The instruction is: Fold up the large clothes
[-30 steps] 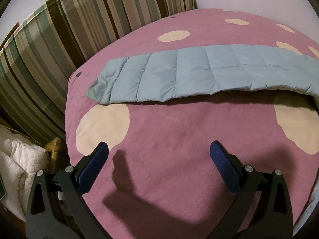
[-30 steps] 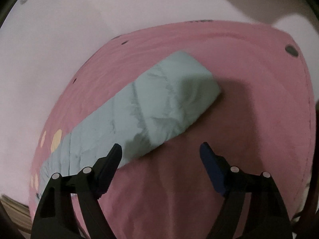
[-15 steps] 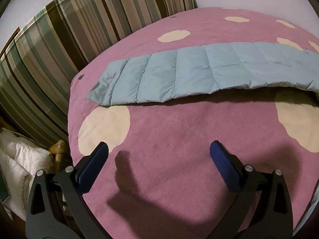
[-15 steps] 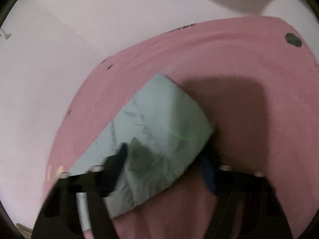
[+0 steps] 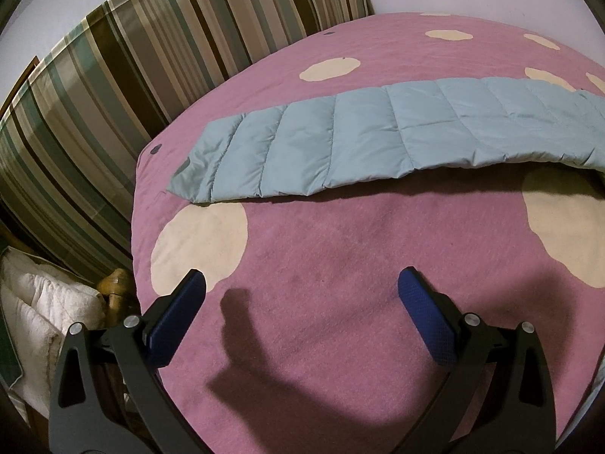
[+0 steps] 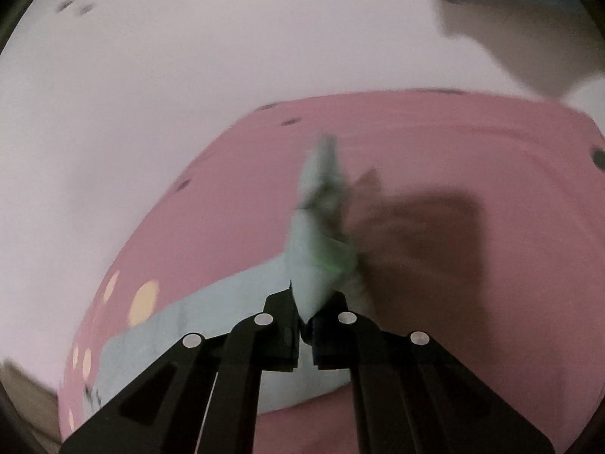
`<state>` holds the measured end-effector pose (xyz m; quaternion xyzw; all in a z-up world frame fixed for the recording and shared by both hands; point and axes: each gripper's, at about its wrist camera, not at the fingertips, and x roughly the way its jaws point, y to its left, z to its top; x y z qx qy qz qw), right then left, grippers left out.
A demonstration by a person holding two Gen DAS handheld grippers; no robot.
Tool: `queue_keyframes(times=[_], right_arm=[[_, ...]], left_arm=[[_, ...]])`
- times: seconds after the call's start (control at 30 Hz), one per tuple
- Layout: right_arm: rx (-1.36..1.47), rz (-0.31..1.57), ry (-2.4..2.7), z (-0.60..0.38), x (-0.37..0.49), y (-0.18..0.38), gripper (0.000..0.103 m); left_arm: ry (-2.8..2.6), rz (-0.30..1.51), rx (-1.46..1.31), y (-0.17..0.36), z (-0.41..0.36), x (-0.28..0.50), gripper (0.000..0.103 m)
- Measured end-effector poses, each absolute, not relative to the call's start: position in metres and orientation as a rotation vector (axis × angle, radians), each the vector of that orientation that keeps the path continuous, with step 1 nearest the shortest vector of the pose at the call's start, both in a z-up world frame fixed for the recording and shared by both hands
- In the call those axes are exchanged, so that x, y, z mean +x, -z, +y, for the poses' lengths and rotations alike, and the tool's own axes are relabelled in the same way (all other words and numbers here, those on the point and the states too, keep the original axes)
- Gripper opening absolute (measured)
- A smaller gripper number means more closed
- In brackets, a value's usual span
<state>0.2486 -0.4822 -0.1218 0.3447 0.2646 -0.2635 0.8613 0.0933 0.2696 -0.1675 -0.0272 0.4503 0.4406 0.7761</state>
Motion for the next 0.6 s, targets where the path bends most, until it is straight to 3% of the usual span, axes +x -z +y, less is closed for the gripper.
queue_keyframes(times=[0.27,0.6], right_arm=[[0.526,0.611,0.223,-0.333,0.333,0.078,0.004],[0.331,0.719,-0.079,-0.156,0.394,0.084,0.004]], left_arm=[[-0.944,0.972,-0.084,0.167,0.272,0.093,0.101],[-0.932,0.968,-0.111,0.169,0.274,0.092,0.101]])
